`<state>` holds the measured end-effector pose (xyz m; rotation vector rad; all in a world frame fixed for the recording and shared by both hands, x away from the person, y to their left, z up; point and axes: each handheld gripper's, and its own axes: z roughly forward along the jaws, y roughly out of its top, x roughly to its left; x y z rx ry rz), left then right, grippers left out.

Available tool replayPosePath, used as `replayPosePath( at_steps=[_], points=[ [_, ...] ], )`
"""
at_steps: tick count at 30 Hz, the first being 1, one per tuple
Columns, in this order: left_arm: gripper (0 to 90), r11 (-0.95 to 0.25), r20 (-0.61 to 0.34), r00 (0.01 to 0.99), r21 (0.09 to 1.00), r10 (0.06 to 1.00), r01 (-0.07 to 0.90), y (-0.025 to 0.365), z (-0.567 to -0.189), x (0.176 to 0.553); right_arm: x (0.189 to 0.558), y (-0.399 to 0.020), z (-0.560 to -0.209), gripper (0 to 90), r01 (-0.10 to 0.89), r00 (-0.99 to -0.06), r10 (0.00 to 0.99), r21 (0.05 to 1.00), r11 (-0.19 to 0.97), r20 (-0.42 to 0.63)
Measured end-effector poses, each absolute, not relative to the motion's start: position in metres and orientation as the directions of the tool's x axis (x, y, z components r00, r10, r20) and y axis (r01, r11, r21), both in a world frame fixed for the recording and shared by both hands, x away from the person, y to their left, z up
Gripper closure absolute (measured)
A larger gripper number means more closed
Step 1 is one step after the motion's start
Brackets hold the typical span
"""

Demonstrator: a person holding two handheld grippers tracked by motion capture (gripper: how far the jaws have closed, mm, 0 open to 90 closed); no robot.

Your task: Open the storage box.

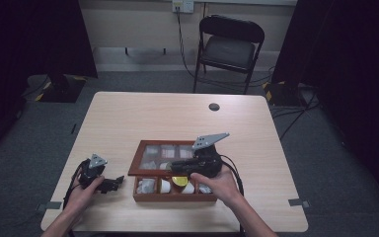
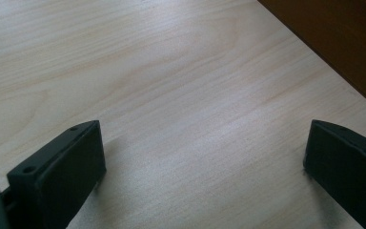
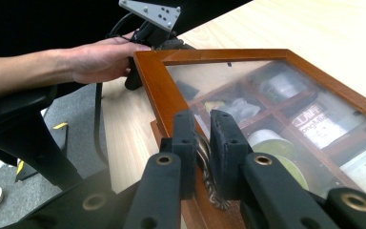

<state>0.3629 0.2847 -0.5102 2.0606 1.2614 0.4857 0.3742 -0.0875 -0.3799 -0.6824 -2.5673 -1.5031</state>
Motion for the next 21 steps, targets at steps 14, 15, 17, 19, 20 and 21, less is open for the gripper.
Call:
replayPosePath(
  at_steps=[14, 15, 17, 19, 20, 21],
  points=[
    [0.0, -0.31, -0.029, 0.463, 0.705, 0.886, 0.637, 0.285, -0.51, 0.363, 0.384, -0.089, -0.366, 81.1, 0.43, -0.889, 0.341, 0.814, 0.389, 0.307],
    [0.0, -0.31, -0.028, 0.463, 0.705, 0.886, 0.637, 0.285, -0.51, 0.363, 0.385, -0.088, -0.365, 81.1, 0.43, -0.889, 0.342, 0.815, 0.39, 0.305],
    [0.0, -0.308, -0.031, 0.462, 0.705, 0.886, 0.638, 0.284, -0.51, 0.363, 0.387, -0.088, -0.364, 81.0, 0.437, -0.886, 0.342, 0.811, 0.389, 0.313],
    [0.0, -0.309, -0.031, 0.463, 0.705, 0.886, 0.638, 0.284, -0.51, 0.363, 0.389, -0.088, -0.362, 81.0, 0.445, -0.883, 0.342, 0.806, 0.39, 0.322],
    [0.0, -0.309, -0.031, 0.463, 0.705, 0.886, 0.638, 0.284, -0.51, 0.363, 0.389, -0.088, -0.361, 81.0, 0.448, -0.882, 0.342, 0.804, 0.391, 0.325],
    [0.0, -0.309, -0.031, 0.463, 0.705, 0.886, 0.638, 0.284, -0.51, 0.363, 0.39, -0.088, -0.36, 81.1, 0.452, -0.88, 0.344, 0.802, 0.391, 0.328]
  ],
)
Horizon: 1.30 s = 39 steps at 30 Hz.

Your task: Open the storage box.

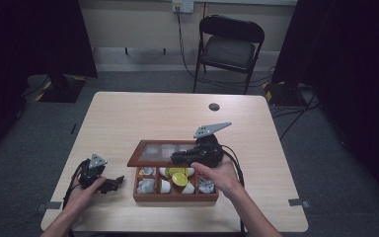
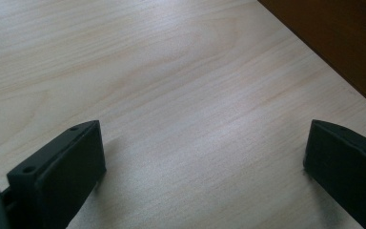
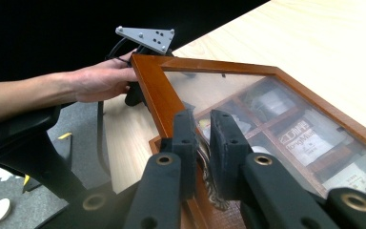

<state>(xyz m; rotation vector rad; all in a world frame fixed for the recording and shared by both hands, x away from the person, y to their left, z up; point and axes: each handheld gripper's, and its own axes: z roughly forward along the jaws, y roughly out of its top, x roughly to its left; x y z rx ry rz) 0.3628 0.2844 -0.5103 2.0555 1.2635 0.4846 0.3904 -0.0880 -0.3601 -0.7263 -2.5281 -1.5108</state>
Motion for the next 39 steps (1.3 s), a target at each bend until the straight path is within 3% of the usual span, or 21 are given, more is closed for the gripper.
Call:
replayPosePath(
  at_steps=[39],
  points=[
    [0.0, -0.303, -0.033, 0.459, 0.708, 0.888, 0.638, 0.284, -0.511, 0.363, 0.425, -0.088, -0.337, 81.3, 0.537, -0.84, 0.329, 0.745, 0.397, 0.431]
  ],
)
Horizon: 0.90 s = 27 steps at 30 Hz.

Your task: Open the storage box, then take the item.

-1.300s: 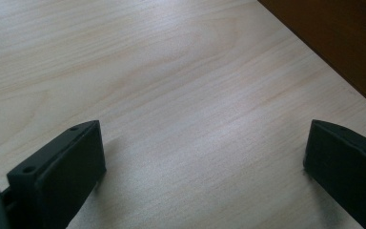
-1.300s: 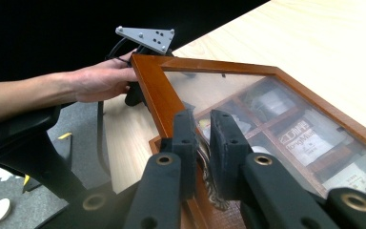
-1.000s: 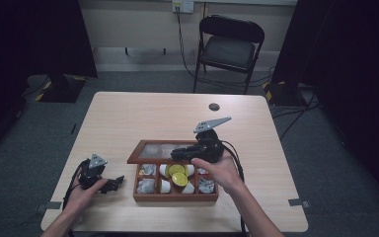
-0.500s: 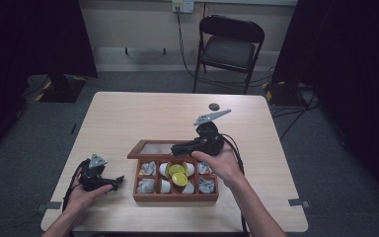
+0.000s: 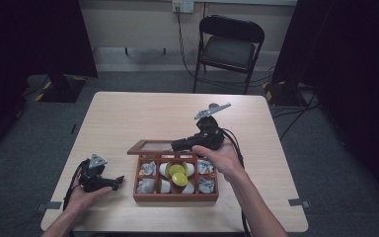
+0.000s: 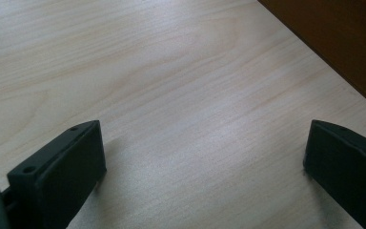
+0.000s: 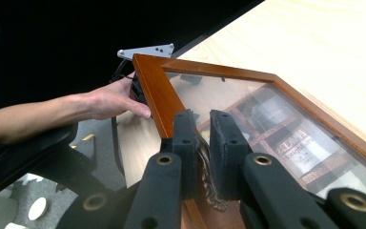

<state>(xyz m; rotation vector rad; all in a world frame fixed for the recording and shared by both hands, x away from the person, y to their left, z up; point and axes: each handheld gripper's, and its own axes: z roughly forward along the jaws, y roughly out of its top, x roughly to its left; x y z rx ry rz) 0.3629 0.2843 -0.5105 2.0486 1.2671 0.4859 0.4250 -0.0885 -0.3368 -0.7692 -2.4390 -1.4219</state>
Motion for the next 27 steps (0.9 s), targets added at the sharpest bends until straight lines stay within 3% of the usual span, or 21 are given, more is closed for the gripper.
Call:
replayPosePath(
  at_steps=[7, 13, 16, 27],
  points=[
    [0.3, -0.305, -0.032, 0.457, 0.705, 0.889, 0.641, 0.285, -0.51, 0.364, 0.429, -0.089, -0.334, 81.3, 0.546, -0.835, 0.33, 0.738, 0.397, 0.441],
    [7.7, -0.313, -0.031, 0.464, 0.698, 0.885, 0.644, 0.286, -0.506, 0.363, 0.434, -0.088, -0.331, 81.3, 0.549, -0.833, 0.33, 0.735, 0.398, 0.444],
    [16.4, -0.345, -0.021, 0.484, 0.675, 0.875, 0.652, 0.285, -0.501, 0.362, 0.434, -0.088, -0.331, 81.3, 0.551, -0.832, 0.33, 0.734, 0.397, 0.446],
    [20.9, -0.345, -0.066, 0.562, 0.727, 0.825, 0.593, 0.279, -0.483, 0.35, 0.434, -0.088, -0.33, 81.3, 0.549, -0.833, 0.33, 0.735, 0.397, 0.444]
  ],
)
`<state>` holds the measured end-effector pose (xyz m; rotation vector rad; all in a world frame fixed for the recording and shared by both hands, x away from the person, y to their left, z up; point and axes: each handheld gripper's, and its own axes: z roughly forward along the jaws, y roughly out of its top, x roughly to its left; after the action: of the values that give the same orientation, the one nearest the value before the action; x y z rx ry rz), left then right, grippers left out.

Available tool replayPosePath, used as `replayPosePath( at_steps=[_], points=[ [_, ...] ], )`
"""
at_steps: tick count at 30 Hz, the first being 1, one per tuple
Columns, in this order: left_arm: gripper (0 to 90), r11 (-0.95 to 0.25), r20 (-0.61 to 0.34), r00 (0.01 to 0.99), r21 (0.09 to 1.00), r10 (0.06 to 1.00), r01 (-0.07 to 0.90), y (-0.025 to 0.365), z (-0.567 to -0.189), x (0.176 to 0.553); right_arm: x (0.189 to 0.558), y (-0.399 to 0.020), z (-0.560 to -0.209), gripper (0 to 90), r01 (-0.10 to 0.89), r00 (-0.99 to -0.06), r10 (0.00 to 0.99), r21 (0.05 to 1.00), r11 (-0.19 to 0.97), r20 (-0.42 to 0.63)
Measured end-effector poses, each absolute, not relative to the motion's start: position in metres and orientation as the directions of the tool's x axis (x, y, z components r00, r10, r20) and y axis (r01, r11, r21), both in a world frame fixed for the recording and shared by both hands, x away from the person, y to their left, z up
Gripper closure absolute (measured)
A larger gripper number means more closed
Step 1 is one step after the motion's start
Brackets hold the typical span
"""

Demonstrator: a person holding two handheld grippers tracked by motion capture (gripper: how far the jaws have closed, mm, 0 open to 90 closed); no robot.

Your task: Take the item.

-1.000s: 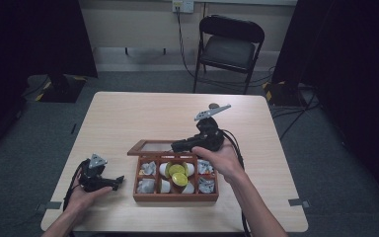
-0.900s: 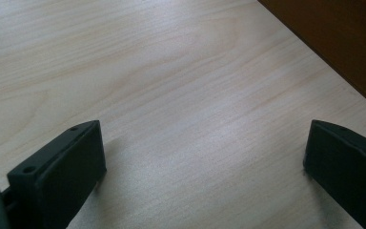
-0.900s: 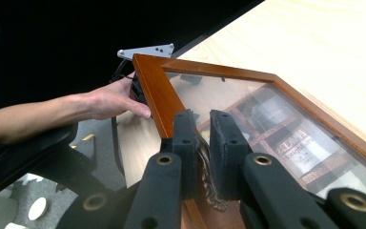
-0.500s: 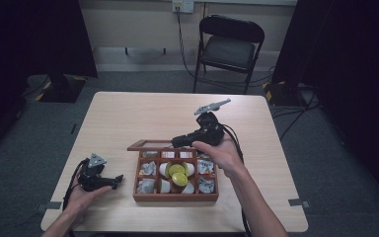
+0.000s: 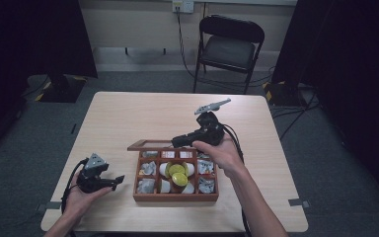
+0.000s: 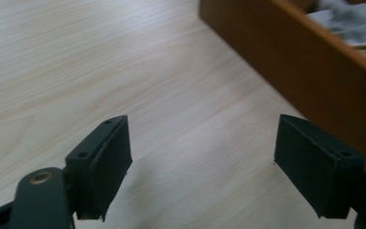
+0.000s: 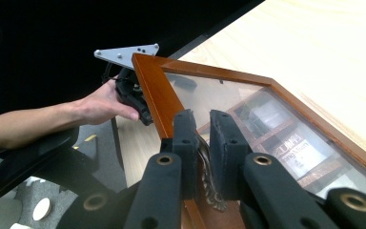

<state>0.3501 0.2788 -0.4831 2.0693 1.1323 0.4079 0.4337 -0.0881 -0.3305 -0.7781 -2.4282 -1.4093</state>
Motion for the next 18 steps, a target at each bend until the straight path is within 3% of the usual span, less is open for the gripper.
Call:
replayPosePath(
  at_steps=[7, 18],
  points=[
    [24.6, -0.392, -0.032, 0.632, 0.76, 0.774, 0.518, 0.264, -0.47, 0.339, 0.434, -0.088, -0.33, 81.4, 0.546, -0.835, 0.33, 0.737, 0.398, 0.44],
    [29.1, -0.388, -0.086, 0.72, 0.795, 0.689, 0.466, 0.241, -0.458, 0.327, 0.432, -0.088, -0.331, 81.4, 0.543, -0.837, 0.33, 0.74, 0.397, 0.436]
  ],
)
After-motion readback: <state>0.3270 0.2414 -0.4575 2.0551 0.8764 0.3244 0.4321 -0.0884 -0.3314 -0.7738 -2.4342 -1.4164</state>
